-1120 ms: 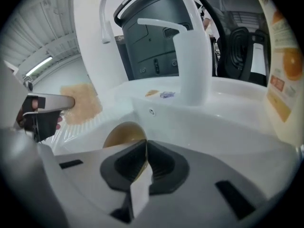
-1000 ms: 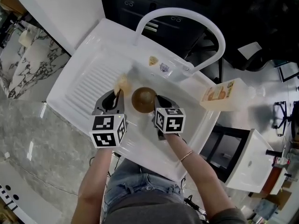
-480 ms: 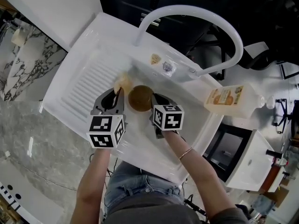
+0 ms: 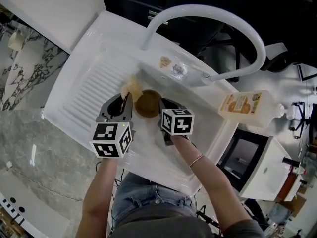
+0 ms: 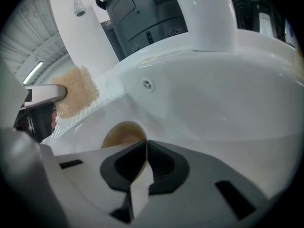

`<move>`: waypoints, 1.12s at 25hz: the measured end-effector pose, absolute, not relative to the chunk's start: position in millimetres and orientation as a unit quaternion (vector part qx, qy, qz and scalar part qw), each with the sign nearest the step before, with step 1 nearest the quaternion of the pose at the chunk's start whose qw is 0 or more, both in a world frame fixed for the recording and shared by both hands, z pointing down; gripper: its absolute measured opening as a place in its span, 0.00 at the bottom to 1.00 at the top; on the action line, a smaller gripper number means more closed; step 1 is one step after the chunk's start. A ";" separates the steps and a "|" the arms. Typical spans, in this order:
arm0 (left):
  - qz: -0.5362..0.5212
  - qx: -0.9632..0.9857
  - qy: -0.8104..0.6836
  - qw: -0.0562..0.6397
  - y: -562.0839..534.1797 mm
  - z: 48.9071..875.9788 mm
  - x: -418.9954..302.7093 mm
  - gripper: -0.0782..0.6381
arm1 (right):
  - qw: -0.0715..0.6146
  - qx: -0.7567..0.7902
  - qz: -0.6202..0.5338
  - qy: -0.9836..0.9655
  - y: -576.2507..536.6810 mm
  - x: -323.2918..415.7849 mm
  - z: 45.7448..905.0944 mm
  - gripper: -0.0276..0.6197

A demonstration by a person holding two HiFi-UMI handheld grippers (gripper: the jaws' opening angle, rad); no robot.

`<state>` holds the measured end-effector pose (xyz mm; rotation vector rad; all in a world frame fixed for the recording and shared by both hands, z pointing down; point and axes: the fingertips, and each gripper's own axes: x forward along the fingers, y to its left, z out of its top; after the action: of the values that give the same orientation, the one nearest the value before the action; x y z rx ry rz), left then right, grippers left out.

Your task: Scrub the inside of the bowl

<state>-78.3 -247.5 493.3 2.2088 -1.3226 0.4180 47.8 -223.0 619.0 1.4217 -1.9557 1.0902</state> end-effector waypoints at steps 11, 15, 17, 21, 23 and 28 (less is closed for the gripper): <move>0.143 0.816 -0.486 0.278 -246.8 495.4 -75.8 0.16 | 0.254 0.507 0.401 -0.720 -222.7 47.3 631.9 0.08; 0.142 0.815 -0.487 0.280 -245.7 495.0 -78.3 0.16 | 0.265 0.504 0.391 -0.723 -222.5 45.8 634.8 0.08; 0.141 0.814 -0.488 0.280 -244.5 494.9 -79.0 0.16 | 0.270 0.498 0.386 -0.728 -221.4 44.1 636.1 0.09; 0.140 0.812 -0.493 0.279 -242.1 493.4 -81.6 0.16 | 0.275 0.489 0.385 -0.732 -219.1 40.0 639.4 0.15; 0.138 0.812 -0.494 0.277 -240.8 491.3 -82.7 0.16 | 0.273 0.489 0.385 -0.734 -219.5 39.2 639.3 0.22; 0.134 0.812 -0.497 0.276 -235.3 487.2 -86.8 0.16 | 0.267 0.507 0.356 -0.738 -226.7 44.8 628.1 0.23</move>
<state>-86.8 -235.3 487.2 2.1817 -1.3344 0.3605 44.8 -226.7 628.1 1.3680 -1.9913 0.9612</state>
